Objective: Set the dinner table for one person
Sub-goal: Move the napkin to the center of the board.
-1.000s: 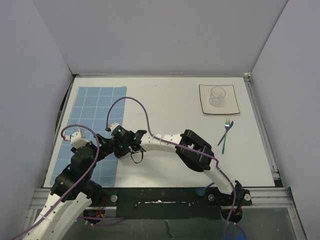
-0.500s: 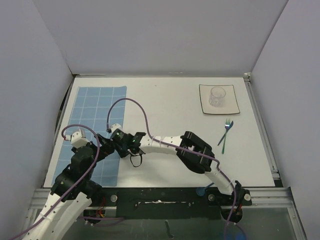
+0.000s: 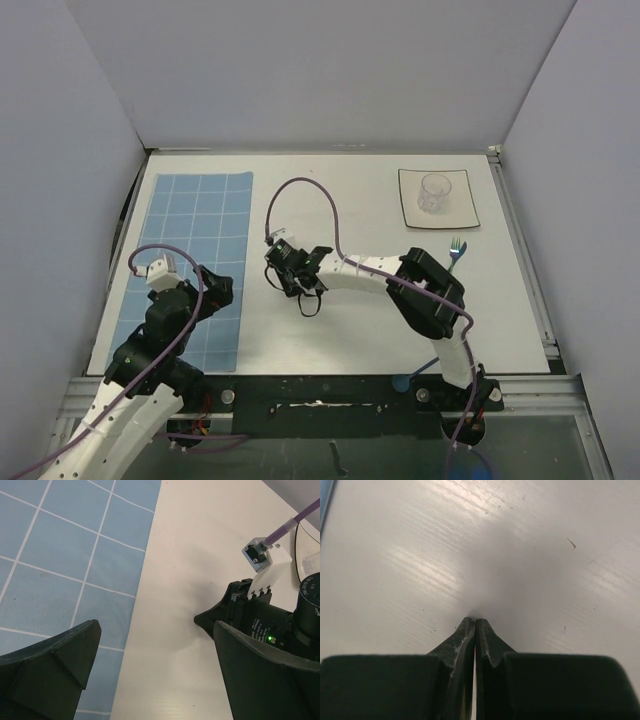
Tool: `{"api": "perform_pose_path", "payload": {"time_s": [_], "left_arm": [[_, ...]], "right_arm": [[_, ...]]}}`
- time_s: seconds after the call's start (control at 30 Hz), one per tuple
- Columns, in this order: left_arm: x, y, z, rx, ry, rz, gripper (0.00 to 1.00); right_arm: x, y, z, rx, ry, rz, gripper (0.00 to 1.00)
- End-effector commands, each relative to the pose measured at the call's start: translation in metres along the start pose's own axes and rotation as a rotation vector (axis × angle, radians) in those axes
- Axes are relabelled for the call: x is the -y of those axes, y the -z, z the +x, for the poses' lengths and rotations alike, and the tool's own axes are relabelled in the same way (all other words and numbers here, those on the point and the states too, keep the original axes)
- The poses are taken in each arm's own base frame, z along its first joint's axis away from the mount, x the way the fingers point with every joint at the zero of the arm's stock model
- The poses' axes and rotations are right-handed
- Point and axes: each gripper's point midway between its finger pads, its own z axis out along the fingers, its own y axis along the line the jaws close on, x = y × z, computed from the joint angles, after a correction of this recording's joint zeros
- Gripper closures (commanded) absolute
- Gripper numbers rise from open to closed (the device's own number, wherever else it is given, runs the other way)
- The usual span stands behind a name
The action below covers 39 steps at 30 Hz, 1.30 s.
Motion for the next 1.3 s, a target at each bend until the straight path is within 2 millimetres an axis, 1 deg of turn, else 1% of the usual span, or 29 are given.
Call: {"api": "perform_pose_path", "payload": {"time_s": [0.0, 0.07, 0.23, 0.33, 0.43, 0.53, 0.7, 0.77, 0.9, 1.0, 1.07, 1.13, 1.27], "left_arm": [[0.019, -0.001, -0.015, 0.038, 0.033, 0.058, 0.03], [0.019, 0.0, -0.016, 0.038, 0.028, 0.057, 0.03], [0.018, 0.005, -0.021, 0.064, 0.027, 0.067, 0.03], [0.017, 0.007, -0.023, 0.078, 0.029, 0.074, 0.03], [0.016, 0.009, -0.025, 0.087, 0.028, 0.077, 0.03], [0.014, 0.012, -0.026, 0.089, 0.027, 0.073, 0.03], [0.011, 0.017, -0.028, 0.094, 0.026, 0.066, 0.03], [0.008, 0.019, -0.027, 0.096, 0.026, 0.062, 0.03], [0.005, 0.021, -0.029, 0.106, 0.026, 0.056, 0.03], [0.006, 0.021, -0.029, 0.107, 0.028, 0.06, 0.03], [0.007, 0.02, -0.029, 0.103, 0.024, 0.059, 0.03], [0.006, 0.019, -0.028, 0.1, 0.02, 0.054, 0.03], [0.008, 0.017, -0.027, 0.1, 0.023, 0.06, 0.03]], "right_arm": [[-0.009, 0.013, -0.018, 0.045, 0.041, 0.004, 1.0], [-0.022, 0.015, -0.029, 0.055, 0.059, -0.03, 1.0], [-0.067, 0.026, -0.057, 0.099, 0.112, -0.175, 1.0], [-0.1, 0.036, -0.076, 0.13, 0.139, -0.323, 1.0], [-0.128, 0.038, -0.085, 0.145, 0.15, -0.454, 1.0], [-0.145, 0.027, -0.086, 0.124, 0.154, -0.515, 1.0], [-0.168, 0.003, -0.084, 0.121, 0.156, -0.586, 1.0], [-0.173, -0.006, -0.083, 0.114, 0.154, -0.604, 1.0], [-0.177, -0.026, -0.078, 0.089, 0.147, -0.598, 1.0], [-0.172, -0.041, -0.067, 0.06, 0.138, -0.573, 1.0], [-0.159, -0.052, -0.057, 0.033, 0.129, -0.505, 1.0], [-0.143, -0.059, -0.046, 0.01, 0.123, -0.431, 1.0], [-0.107, -0.06, -0.03, -0.007, 0.117, -0.3, 1.0]]}}
